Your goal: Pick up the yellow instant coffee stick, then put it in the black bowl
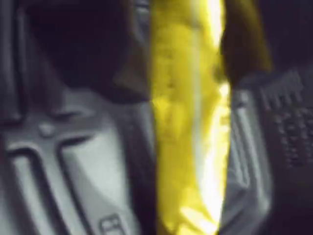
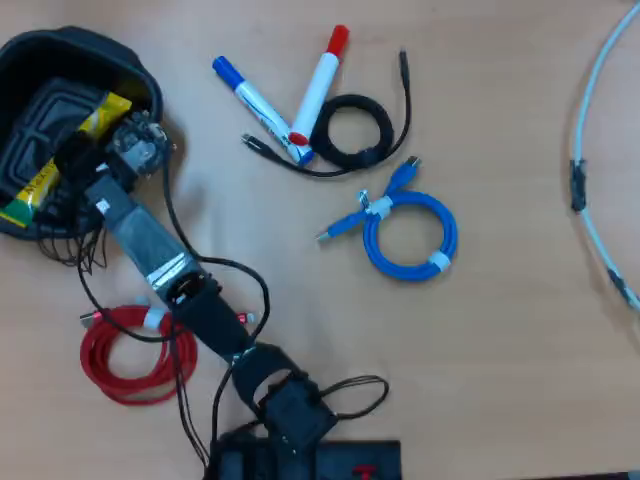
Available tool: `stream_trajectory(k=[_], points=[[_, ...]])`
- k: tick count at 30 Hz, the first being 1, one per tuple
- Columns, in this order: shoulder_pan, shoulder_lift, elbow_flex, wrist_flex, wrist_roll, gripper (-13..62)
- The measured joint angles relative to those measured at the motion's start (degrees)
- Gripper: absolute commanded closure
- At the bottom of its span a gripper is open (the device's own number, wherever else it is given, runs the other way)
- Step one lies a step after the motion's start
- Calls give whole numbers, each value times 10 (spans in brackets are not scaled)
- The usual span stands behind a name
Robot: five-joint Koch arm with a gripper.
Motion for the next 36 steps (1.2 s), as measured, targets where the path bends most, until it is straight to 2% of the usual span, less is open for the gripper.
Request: stream_trajectory(k=[5, 7, 20, 26, 36], points=[[0, 0, 0, 17, -2, 240], [0, 0, 0, 27, -3, 222], [1, 1, -1, 72, -5, 218], [1, 4, -7, 121, -50, 217], [-21, 75, -7, 175, -53, 218]])
